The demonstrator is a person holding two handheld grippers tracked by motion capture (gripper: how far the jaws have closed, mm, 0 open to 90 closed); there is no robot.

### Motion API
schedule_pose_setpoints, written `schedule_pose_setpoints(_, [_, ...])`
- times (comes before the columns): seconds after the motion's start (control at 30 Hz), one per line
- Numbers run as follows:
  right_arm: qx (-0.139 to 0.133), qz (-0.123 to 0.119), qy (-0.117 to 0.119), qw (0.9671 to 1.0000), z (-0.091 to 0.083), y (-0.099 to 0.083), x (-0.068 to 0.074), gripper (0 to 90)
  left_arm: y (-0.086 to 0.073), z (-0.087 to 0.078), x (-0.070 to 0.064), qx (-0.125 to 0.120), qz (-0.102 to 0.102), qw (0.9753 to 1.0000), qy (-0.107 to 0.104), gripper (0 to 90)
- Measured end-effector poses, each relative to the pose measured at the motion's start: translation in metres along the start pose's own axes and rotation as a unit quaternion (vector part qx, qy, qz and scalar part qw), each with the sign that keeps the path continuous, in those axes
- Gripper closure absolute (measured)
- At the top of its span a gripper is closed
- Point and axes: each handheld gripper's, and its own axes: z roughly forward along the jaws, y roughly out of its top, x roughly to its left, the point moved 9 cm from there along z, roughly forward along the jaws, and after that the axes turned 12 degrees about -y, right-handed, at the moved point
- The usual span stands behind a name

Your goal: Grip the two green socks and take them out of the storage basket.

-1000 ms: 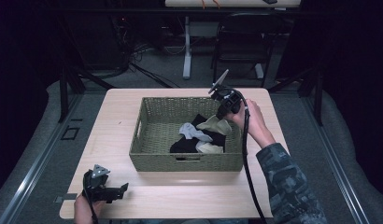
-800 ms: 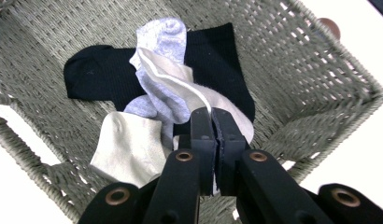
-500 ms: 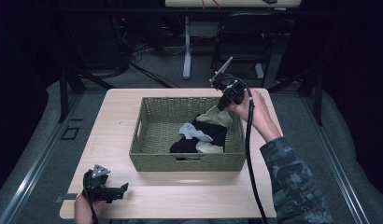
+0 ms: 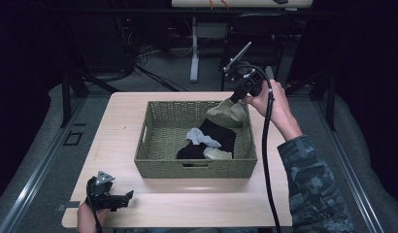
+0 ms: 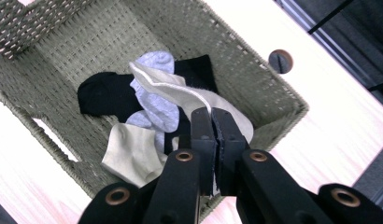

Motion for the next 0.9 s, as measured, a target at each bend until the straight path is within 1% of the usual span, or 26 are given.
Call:
schedule_pose_setpoints(0.07, [-0.005, 0.004, -0.002, 1.0000, -0.006, 0.001, -0.003, 88.6, 0.000, 0.000, 0.000, 0.000, 0.000, 1.0000, 0.000, 0.1])
schedule_pose_setpoints(0.17, [-0.006, 0.004, -0.008, 0.9999, -0.014, 0.000, -0.010, 88.6, 0.000, 0.000, 0.000, 0.000, 0.000, 1.0000, 0.000, 0.1])
schedule_pose_setpoints(0.2, [-0.009, 0.009, -0.009, 0.9999, -0.016, 0.000, -0.011, 88.7, 0.000, 0.000, 0.000, 0.000, 0.000, 1.0000, 0.000, 0.1])
schedule_pose_setpoints(0.27, [-0.011, 0.009, -0.011, 0.9998, -0.021, -0.002, -0.016, 88.6, 0.000, 0.000, 0.000, -0.001, -0.001, 1.0000, 0.000, 0.1])
schedule_pose_setpoints(0.47, [-0.020, 0.024, -0.017, 0.9994, -0.032, -0.011, -0.031, 88.7, 0.000, 0.000, 0.000, 0.000, 0.000, 1.0000, 0.000, 0.1])
schedule_pose_setpoints(0.57, [-0.020, 0.033, -0.022, 0.9990, -0.037, -0.019, -0.042, 88.6, 0.000, 0.000, 0.000, 0.000, -0.001, 1.0000, 0.000, 0.1])
schedule_pose_setpoints(0.67, [-0.021, 0.045, -0.024, 0.9985, -0.040, -0.026, -0.049, 88.6, 0.000, 0.000, 0.000, 0.000, 0.000, 1.0000, 0.000, 0.1])
schedule_pose_setpoints(0.77, [-0.020, 0.051, -0.028, 0.9981, -0.044, -0.033, -0.059, 88.6, 0.000, 0.000, 0.000, 0.000, 0.000, 1.0000, 0.000, 0.1])
schedule_pose_setpoints(0.8, [-0.022, 0.057, -0.028, 0.9977, -0.045, -0.035, -0.061, 88.6, 0.000, 0.000, 0.000, 0.000, 0.000, 1.0000, 0.000, 0.1])
schedule_pose_setpoints(0.9, [-0.019, 0.070, -0.032, 0.9968, -0.047, -0.047, -0.072, 88.6, 0.000, 0.000, 0.000, 0.000, 0.001, 1.0000, 0.001, 0.1])
